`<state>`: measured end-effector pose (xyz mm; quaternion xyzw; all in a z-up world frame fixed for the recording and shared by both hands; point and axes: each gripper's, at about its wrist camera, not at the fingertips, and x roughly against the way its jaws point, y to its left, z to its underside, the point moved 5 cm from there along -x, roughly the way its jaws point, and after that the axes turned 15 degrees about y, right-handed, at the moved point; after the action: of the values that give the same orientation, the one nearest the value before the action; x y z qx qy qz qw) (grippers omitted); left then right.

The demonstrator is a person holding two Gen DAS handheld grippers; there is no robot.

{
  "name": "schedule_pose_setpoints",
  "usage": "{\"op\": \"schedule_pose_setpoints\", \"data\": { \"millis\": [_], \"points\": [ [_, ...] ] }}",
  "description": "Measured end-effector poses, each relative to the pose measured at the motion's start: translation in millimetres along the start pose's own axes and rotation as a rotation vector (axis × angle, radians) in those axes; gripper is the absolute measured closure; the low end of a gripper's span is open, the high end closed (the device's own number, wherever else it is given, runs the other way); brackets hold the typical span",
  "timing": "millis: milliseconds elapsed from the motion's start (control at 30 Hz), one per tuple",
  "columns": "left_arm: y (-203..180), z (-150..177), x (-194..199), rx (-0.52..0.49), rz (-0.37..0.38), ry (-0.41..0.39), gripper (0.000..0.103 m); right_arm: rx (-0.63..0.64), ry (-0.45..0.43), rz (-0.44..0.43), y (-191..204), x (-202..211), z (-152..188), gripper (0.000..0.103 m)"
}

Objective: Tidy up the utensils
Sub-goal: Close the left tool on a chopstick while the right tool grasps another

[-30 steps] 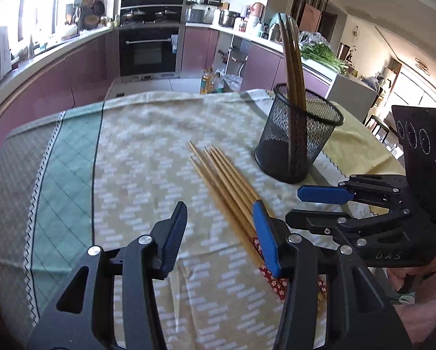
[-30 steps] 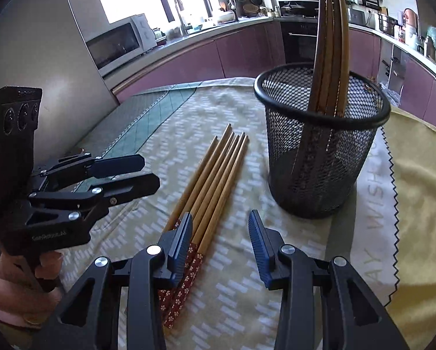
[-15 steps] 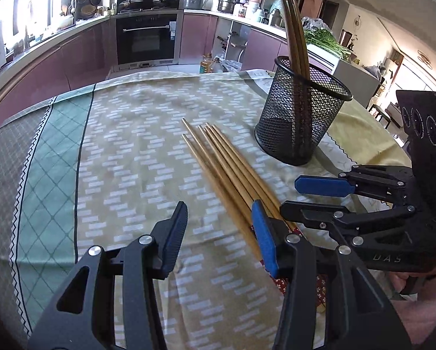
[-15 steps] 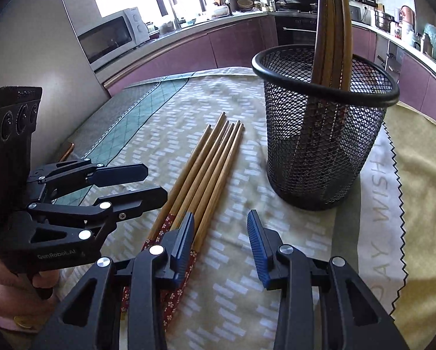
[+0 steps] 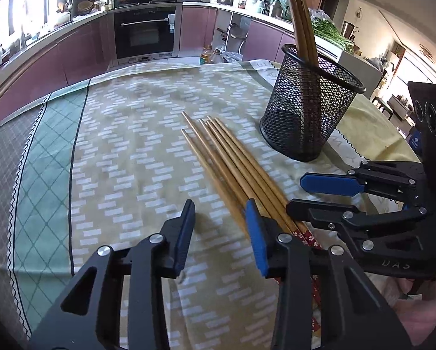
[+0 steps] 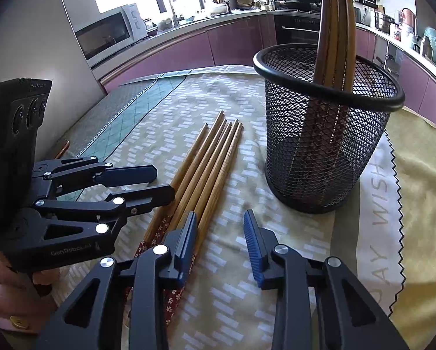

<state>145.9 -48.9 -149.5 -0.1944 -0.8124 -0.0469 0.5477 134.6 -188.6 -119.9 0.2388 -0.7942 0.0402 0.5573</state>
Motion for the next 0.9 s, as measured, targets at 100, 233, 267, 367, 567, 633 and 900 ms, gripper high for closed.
{"op": "schedule_pose_setpoints", "data": {
  "millis": [100,233,267,367,567,633,900],
  "points": [
    [0.4,-1.0,-0.3,-0.004,-0.002,0.008,0.074,-0.002,0.005,0.006,-0.9,0.5,0.8,0.077],
    [1.3,-1.2,-0.7,-0.007,0.004,0.015,0.078,0.002,0.011,0.011,0.7,-0.8,-0.1,0.077],
    [1.9,-1.3,-1.6,-0.005,0.006,0.019,0.078,0.003,0.012,0.014,1.3,-1.4,-0.2,0.077],
    [3.3,-4.5,-3.6,-0.003,0.0,0.024,0.078,0.001,0.009,0.024,2.4,-3.5,-4.5,0.077],
    [6.0,-11.5,-7.2,0.012,-0.014,0.022,0.087,-0.007,-0.003,0.044,1.1,-9.2,-14.6,0.08],
    [7.2,-11.5,-7.3,0.025,-0.014,0.018,0.088,-0.013,-0.006,0.049,-0.6,-10.0,-16.5,0.084],
    [14.6,-5.9,1.1,0.092,0.025,-0.015,0.095,-0.062,-0.024,0.014,-9.5,-4.5,-10.3,0.097]
  ]
}}
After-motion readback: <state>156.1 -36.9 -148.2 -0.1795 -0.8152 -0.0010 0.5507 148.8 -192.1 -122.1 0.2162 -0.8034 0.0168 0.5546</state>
